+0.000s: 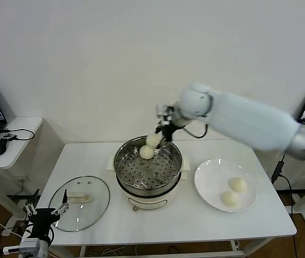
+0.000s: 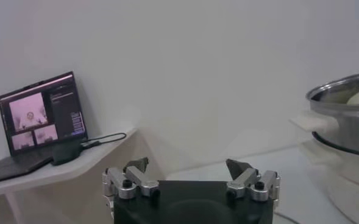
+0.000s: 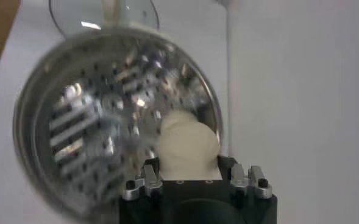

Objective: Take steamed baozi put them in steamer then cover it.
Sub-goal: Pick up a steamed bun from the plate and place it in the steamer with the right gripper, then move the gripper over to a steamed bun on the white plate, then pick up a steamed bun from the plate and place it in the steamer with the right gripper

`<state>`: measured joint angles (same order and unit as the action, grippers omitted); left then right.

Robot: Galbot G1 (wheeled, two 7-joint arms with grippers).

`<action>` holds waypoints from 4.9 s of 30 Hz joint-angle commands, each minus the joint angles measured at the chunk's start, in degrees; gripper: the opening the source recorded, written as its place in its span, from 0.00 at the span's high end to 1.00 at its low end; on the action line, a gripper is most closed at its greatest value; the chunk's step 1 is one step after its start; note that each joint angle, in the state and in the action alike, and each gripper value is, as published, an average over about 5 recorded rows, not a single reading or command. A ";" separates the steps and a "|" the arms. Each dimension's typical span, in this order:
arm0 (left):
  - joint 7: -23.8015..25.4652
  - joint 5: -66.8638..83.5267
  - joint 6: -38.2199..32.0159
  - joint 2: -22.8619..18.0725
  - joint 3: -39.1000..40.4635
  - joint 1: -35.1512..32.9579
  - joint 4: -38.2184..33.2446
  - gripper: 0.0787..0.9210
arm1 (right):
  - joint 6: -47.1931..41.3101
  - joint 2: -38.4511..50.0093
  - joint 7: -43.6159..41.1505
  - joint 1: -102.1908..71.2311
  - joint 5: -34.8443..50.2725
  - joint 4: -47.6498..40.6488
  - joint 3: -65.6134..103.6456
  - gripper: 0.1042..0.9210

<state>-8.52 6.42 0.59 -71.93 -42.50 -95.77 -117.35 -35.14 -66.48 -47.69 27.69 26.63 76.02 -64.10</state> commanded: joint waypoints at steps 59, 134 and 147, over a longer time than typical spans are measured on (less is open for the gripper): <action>0.33 -0.91 -0.22 0.18 1.60 0.74 1.32 0.12 | 19.97 43.65 -19.29 -19.47 -32.31 15.47 13.52 0.12; 0.49 -1.68 -0.34 -0.25 1.66 0.58 0.79 0.12 | 16.23 25.04 -16.80 -0.21 -20.21 4.66 12.95 0.41; 0.43 -1.40 -0.74 -0.56 0.38 -0.20 0.53 0.12 | 19.47 5.34 -12.82 5.06 -14.42 4.42 3.57 0.41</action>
<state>-8.07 4.97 -0.03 -72.49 -41.74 -95.75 -116.76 -18.24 -48.24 -61.91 25.50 7.32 80.91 -53.92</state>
